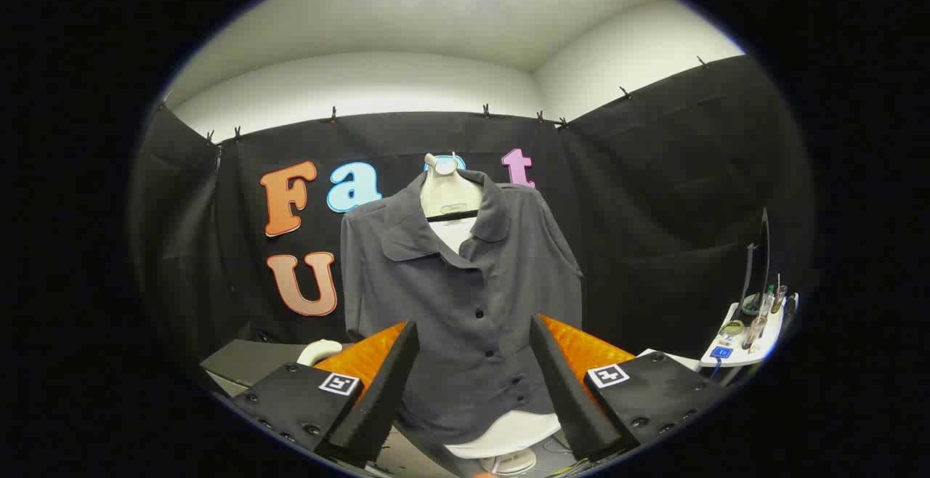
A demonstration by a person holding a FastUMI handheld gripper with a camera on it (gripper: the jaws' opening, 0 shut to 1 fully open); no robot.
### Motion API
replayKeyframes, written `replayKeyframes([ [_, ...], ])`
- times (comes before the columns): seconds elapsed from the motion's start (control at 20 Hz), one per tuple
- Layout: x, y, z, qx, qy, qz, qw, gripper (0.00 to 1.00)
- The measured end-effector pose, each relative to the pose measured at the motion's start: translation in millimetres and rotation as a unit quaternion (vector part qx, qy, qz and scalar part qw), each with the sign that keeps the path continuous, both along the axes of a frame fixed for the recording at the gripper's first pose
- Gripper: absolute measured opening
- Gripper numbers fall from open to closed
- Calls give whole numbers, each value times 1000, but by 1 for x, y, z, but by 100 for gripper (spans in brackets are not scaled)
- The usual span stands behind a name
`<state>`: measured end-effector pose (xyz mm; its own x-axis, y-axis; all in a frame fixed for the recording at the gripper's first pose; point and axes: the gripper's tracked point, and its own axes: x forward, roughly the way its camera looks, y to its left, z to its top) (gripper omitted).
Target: Iron the clothes twice with a garment steamer, once on the left side and once on the right side.
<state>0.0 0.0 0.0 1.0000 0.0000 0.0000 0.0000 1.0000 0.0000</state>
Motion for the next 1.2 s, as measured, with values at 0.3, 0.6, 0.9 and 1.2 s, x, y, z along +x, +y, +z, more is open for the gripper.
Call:
replayKeyframes([
  [0.3, 4, -2, -1, -8, -1, -3, 1000, 98],
  [0.6, 8, 0, -2, -7, 1, -2, 1000, 98],
  [0.9, 11, 3, -6, -9, 5, 1, 1000, 98],
  [1.2, 15, 19, -4, -13, 8, 13, 1000, 98],
])
